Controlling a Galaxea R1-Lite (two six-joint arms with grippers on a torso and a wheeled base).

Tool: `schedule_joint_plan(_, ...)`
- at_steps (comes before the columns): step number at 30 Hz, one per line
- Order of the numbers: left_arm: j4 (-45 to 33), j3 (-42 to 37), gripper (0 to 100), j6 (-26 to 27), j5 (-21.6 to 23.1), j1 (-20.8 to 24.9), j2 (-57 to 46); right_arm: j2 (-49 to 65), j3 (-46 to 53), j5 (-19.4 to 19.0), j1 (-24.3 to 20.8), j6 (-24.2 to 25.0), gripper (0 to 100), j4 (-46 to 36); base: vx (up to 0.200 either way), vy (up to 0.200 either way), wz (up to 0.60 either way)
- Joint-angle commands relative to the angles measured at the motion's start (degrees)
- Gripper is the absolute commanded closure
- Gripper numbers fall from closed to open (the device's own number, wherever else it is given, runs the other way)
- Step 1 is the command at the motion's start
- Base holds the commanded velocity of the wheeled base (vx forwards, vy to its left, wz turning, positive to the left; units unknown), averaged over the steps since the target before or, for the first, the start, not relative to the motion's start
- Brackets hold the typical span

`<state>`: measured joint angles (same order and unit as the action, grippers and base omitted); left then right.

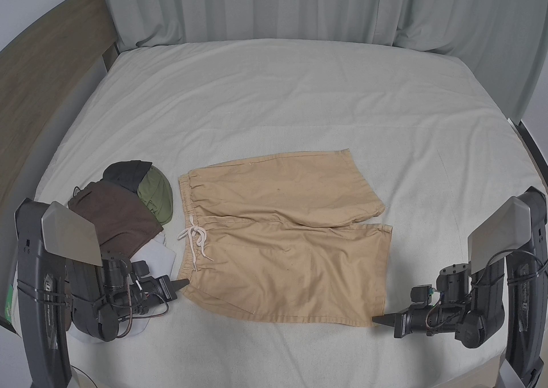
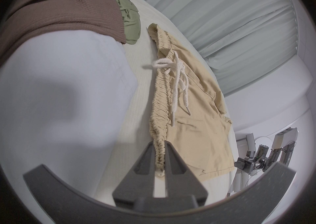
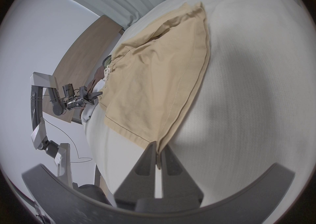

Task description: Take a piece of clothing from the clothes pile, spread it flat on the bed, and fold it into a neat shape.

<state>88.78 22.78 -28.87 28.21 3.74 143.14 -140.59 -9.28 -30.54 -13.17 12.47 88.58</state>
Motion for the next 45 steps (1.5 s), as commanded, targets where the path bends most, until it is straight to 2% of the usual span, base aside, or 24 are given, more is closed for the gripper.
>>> schedule_joint_plan(1, 0.0, -3.4, 100, 0.3, 0.1, 0.1, -1.6, 0.6, 2.0, -0.1, 0.2, -1.2, 100, 0.0, 0.0, 0.0, 0.0)
schedule_joint_plan(4, 0.0, -4.9, 100, 2.0, 0.1, 0.1, -1.9, 0.5, 3.2, -0.3, 1.0, -3.5, 100, -0.1, 0.0, 0.0, 0.0)
schedule_joint_plan(11, 0.0, -7.2, 100, 5.9, 0.1, -0.2, -1.7, 0.5, 5.0, -1.4, 2.4, -5.2, 100, -0.1, 0.0, 0.0, 0.0)
schedule_joint_plan(18, -0.1, -9.1, 100, 7.3, 0.2, -0.5, -1.8, -0.1, 5.2, -1.5, 4.1, -7.8, 100, -0.1, 0.0, 0.0, 0.0)
schedule_joint_plan(25, 0.0, -10.6, 100, 7.9, 0.2, -0.4, -1.8, 0.0, 6.9, -1.5, 4.3, -8.1, 100, -0.1, 0.0, 0.0, 0.0)
schedule_joint_plan(34, -0.1, -14.1, 100, 14.2, 3.6, -1.4, -1.6, 0.0, 8.5, -1.5, 4.3, -9.2, 100, -0.1, 0.0, 0.0, 0.0)
schedule_joint_plan(45, -0.1, -15.5, 100, 16.3, 4.5, -2.2, -1.6, 0.1, 9.0, -1.5, 4.3, -9.2, 100, -0.1, 0.0, 0.0, 0.0)
